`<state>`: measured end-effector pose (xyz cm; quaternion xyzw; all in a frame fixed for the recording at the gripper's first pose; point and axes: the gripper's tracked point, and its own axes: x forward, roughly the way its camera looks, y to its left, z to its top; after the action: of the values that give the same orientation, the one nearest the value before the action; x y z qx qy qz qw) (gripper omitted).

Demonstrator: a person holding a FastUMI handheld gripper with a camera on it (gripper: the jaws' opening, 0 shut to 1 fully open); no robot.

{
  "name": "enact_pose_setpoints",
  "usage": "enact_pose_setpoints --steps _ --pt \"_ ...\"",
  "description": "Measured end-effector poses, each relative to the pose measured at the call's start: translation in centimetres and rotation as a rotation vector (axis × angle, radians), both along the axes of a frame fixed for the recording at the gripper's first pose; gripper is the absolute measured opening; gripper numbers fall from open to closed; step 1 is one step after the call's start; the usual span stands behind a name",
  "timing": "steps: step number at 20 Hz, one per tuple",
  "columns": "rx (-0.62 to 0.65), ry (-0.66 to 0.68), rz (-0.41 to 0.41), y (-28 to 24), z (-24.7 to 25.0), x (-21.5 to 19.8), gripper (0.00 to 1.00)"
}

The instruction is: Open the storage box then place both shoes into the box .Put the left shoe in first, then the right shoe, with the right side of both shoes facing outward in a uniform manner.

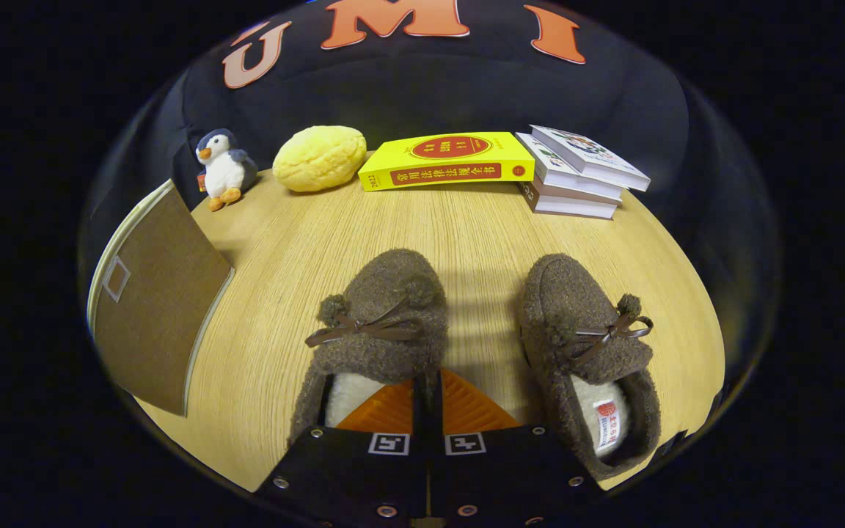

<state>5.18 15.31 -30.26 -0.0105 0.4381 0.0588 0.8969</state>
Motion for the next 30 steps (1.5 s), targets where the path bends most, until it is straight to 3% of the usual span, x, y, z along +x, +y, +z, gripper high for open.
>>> enact_pose_setpoints --steps 4,8,14,19,24,30 --pt "0.076 -0.007 -0.011 0.9 2.3 0.6 0.00" --pt "0.066 -0.062 0.010 0.9 5.2 0.8 0.01" --pt "0.064 -0.132 -0.075 3.5 10.8 -0.6 0.01" --pt "0.128 -0.168 -0.203 7.7 16.3 -1.9 0.00" --pt "0.127 -0.230 -0.263 13.4 20.8 -2.6 0.00" --pt "0.191 -0.234 -0.225 22.7 22.8 -3.4 0.00"
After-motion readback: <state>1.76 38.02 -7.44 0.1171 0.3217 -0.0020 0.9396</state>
